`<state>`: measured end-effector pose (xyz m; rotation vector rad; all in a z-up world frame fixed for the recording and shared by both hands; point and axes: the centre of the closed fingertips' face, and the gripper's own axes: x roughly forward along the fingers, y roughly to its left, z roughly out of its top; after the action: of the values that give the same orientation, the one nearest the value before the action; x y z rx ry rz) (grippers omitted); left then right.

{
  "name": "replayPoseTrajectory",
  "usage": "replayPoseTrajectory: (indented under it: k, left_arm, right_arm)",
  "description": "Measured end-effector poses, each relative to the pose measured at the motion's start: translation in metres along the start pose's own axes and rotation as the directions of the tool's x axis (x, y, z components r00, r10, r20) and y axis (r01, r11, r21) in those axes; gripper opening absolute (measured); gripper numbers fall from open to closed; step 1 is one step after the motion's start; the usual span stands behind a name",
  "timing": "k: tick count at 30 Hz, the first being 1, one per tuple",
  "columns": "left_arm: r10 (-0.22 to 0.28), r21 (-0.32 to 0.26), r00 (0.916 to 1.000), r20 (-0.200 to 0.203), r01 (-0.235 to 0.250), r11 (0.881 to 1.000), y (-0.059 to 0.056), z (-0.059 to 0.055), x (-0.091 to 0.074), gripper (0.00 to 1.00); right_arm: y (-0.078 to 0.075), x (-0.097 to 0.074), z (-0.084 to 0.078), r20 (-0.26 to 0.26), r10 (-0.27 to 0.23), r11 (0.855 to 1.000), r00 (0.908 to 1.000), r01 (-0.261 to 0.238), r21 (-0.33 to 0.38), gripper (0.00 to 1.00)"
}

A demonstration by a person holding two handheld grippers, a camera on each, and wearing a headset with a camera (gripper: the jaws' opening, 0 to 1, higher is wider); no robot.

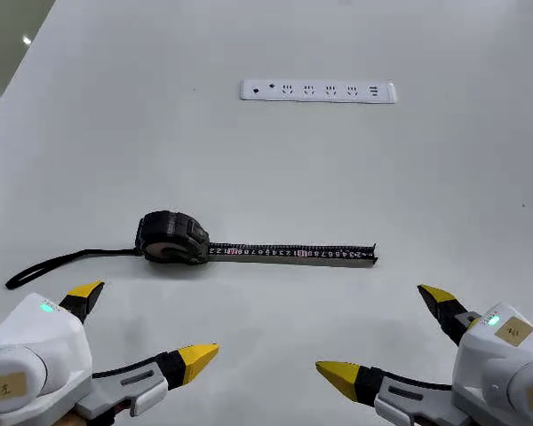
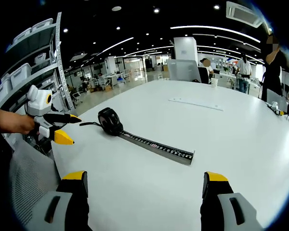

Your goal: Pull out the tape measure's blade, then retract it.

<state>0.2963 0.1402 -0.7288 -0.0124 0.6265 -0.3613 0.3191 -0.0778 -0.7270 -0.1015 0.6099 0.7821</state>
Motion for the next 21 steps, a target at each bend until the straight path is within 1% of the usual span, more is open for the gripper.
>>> replayPoseTrajectory:
  k: [3,5,6,7,8,10,12,16,21]
  left_arm:
    - [0.019,0.009,0.9998,0.005,-0.019,1.0,0.0,0.002,-0.001,0.99]
    - [0.024,0.002,0.9997,0.001,-0.024,1.0,-0.001,0.003,-0.001,0.99]
    - [0.037,-0.004,0.9993,-0.006,-0.037,0.999,0.0,0.003,-0.002,0.99]
    - [0.039,-0.004,0.9992,-0.005,-0.039,0.999,-0.001,0.004,-0.002,0.99]
    - [0.054,-0.003,0.9985,-0.007,-0.054,0.999,0.0,0.004,-0.003,0.99]
    - [0.062,0.001,0.9981,-0.001,-0.062,0.998,0.0,0.005,-0.005,0.99]
    - [0.075,-0.001,0.9972,0.004,-0.075,0.997,0.001,0.007,-0.006,0.99]
    - [0.086,0.006,0.9963,0.005,-0.086,0.996,0.002,0.01,-0.007,0.99]
    - [0.087,-0.004,0.9961,0.017,-0.087,0.996,0.0,0.014,-0.009,0.99]
  right_arm:
    - [0.003,0.0,0.004,0.001,-0.01,1.0,0.9999,0.01,-0.006,0.99]
    - [0.006,0.001,0.007,0.006,-0.01,1.0,0.9999,0.01,-0.004,0.99]
    - [0.008,0.001,0.008,0.007,-0.011,1.0,0.9999,0.011,0.002,0.99]
    - [0.009,0.001,0.009,0.008,-0.012,1.0,0.9999,0.012,0.004,0.99]
    - [0.01,0.001,0.01,0.01,-0.013,1.0,0.9999,0.013,0.004,0.99]
    - [0.011,0.001,0.012,0.011,-0.02,1.0,0.9997,0.02,0.005,0.99]
    - [0.013,0.001,0.013,0.017,-0.018,1.0,0.9997,0.018,0.025,0.99]
    - [0.014,0.0,0.016,0.027,-0.025,0.999,0.9993,0.024,0.034,0.99]
    - [0.014,-0.001,0.017,0.027,-0.034,0.999,0.999,0.033,0.042,0.99]
